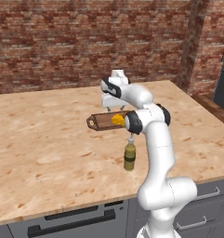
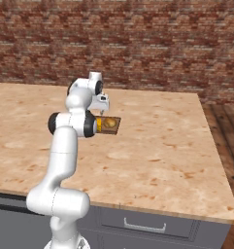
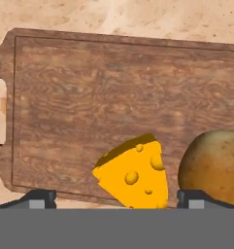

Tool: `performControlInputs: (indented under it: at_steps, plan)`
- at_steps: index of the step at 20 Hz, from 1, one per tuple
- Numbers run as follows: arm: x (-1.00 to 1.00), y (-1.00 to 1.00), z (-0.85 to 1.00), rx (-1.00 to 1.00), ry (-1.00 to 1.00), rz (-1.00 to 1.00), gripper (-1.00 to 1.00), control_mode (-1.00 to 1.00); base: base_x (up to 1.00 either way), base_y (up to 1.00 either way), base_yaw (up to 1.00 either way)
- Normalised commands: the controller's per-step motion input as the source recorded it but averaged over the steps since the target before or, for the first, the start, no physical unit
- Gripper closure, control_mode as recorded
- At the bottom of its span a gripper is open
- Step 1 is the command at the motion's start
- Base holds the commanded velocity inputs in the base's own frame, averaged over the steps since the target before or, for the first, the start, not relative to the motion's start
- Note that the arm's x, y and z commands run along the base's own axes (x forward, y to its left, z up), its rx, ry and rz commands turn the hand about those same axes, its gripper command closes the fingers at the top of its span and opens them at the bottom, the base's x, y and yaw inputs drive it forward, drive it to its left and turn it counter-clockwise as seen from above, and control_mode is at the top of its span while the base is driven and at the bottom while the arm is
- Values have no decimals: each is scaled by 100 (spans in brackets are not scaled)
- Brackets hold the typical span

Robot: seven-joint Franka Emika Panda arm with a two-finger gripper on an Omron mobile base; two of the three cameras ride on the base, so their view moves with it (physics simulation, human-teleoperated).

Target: Retrieve the reheated potato from the microwave, then place the potato, cheese, and condiment on the cutting board.

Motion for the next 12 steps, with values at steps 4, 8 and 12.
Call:
performControlInputs:
  at_steps: [4,8,12]
  plan:
    - [-46,0,24,0,0,0,-100,-100,0,0,0]
    - [-57,0,19,0,0,0,-100,-100,0,0,0]
    - [-60,0,16,0,0,0,-100,-100,0,0,0]
